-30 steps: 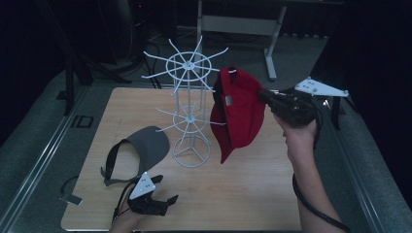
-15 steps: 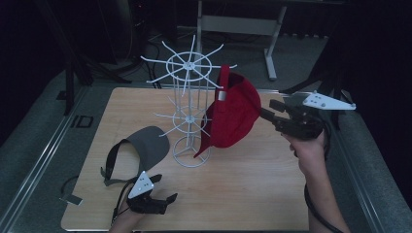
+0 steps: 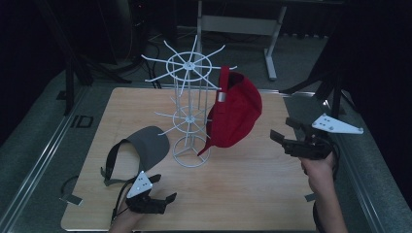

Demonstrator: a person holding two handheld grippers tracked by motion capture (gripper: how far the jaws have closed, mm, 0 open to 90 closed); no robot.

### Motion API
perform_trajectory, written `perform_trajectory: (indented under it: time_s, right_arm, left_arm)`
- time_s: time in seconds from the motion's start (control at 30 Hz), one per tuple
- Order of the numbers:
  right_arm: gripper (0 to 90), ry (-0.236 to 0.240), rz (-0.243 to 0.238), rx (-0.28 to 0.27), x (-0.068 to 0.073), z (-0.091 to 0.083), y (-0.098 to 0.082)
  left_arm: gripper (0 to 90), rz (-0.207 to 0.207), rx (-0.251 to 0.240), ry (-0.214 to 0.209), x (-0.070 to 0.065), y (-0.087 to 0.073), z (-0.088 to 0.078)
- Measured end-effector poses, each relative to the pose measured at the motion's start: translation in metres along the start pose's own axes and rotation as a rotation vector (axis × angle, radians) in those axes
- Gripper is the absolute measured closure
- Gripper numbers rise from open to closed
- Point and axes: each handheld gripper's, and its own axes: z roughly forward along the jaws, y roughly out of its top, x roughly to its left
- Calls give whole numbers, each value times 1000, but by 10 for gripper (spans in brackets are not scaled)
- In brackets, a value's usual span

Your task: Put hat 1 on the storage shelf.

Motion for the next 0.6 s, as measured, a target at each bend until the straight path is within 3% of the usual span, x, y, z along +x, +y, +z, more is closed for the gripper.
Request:
perform_trajectory:
  time_s: [0.03, 0.13, 0.27, 0.47, 0.6]
  right_arm:
    - [161, -46, -8, 11, -1, 0, -10]
    - [161, -38, 7, 25, -4, 0, -19]
    - [149, -64, 36, 48, -13, 4, -45]
    - [139, -95, 41, 84, -24, 6, -75]
    - [139, -113, 55, 108, -27, 6, -89]
  left_arm:
    - [111, 0, 2, -5, 0, 0, 0]
    - [111, 16, 16, -18, -1, 0, 1]
    - [111, 36, 14, -13, -2, 0, 1]
    - [111, 51, 20, -1, -3, -1, 1]
    - [123, 43, -11, -20, -5, 1, 0]
